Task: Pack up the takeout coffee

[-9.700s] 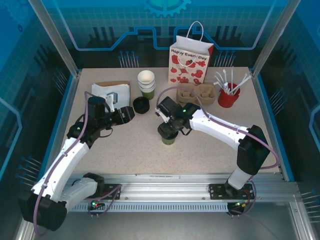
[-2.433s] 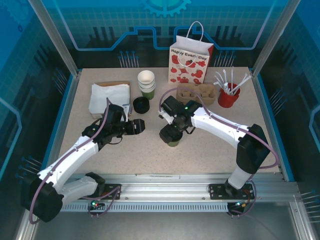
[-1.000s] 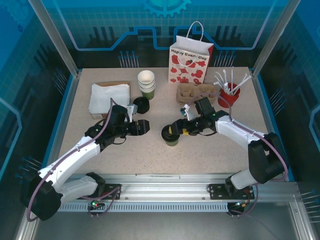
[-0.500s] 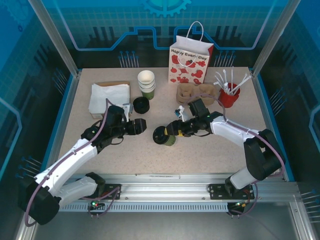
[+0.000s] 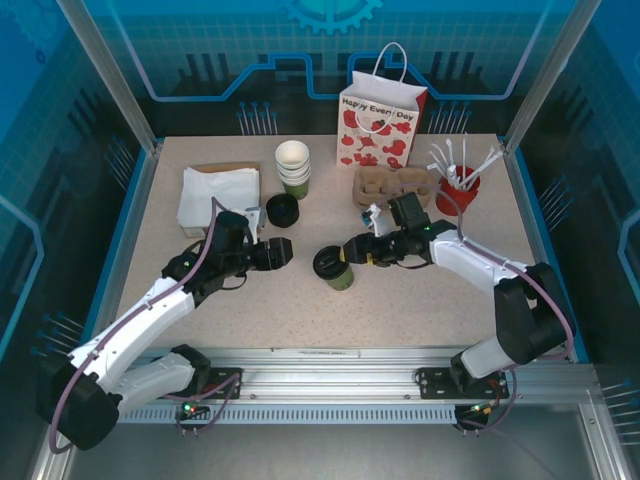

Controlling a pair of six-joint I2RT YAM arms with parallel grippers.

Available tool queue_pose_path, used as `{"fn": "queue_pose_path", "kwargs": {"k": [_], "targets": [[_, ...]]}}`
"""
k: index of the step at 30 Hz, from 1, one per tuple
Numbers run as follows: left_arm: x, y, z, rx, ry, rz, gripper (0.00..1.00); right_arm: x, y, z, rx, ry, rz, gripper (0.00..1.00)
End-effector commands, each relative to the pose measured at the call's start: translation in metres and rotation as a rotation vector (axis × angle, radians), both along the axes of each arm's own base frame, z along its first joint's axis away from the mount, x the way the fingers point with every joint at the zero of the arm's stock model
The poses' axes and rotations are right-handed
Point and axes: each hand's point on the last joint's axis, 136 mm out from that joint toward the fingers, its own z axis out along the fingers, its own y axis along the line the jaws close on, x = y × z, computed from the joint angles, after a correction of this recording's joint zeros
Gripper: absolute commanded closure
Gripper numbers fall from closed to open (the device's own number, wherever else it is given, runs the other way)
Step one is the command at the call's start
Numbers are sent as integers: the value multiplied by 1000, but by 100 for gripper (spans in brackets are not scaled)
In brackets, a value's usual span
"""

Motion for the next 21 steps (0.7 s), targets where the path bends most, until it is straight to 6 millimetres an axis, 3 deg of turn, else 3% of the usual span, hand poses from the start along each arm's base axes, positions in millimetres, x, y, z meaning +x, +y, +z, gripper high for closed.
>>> {"fn": "queue_pose_path", "kwargs": {"k": [1,2,11,21], "targets": [[-2,0,-2,-8,22,0,29,-11,-18,-16,-55,48,-18,36],[-1,0,-2,-7,23,0,29,-17,-21,-22,-56,69,-18,36],[0,-4,-2,-14,32,-8,29,-23,-26,-16,-23,61,-24,36],[-1,-3,-2,-5,28,-8,29,-22,-15,-15,44,80,-13,37]]}}
